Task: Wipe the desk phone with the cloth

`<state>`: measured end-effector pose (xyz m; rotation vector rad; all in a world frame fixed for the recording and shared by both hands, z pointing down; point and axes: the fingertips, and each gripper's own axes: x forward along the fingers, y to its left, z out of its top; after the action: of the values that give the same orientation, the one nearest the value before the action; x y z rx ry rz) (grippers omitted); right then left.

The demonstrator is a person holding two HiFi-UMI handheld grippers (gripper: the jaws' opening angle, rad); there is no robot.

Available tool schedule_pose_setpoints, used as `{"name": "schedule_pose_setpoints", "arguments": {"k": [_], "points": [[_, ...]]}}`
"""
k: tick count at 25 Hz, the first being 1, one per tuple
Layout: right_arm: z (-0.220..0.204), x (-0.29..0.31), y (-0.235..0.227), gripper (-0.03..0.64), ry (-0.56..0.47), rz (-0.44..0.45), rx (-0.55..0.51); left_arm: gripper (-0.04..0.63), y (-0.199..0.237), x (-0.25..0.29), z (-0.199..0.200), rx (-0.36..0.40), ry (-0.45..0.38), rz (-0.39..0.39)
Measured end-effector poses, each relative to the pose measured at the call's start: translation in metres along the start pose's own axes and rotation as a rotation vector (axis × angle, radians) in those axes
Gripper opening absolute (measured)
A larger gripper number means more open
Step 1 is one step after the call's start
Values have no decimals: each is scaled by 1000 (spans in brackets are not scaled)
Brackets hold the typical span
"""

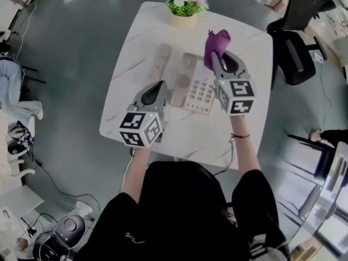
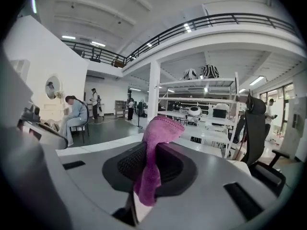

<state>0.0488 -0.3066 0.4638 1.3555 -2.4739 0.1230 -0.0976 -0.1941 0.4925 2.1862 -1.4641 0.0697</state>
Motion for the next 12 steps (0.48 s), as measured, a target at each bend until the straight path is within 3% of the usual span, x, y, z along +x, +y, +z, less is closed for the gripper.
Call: {"name": "schedule_pose_setpoints", "arguments": {"k": [12], "points": [[-18,41,18,37,76,44,-265,-2,12,20,-18,-27,16,22]]}}
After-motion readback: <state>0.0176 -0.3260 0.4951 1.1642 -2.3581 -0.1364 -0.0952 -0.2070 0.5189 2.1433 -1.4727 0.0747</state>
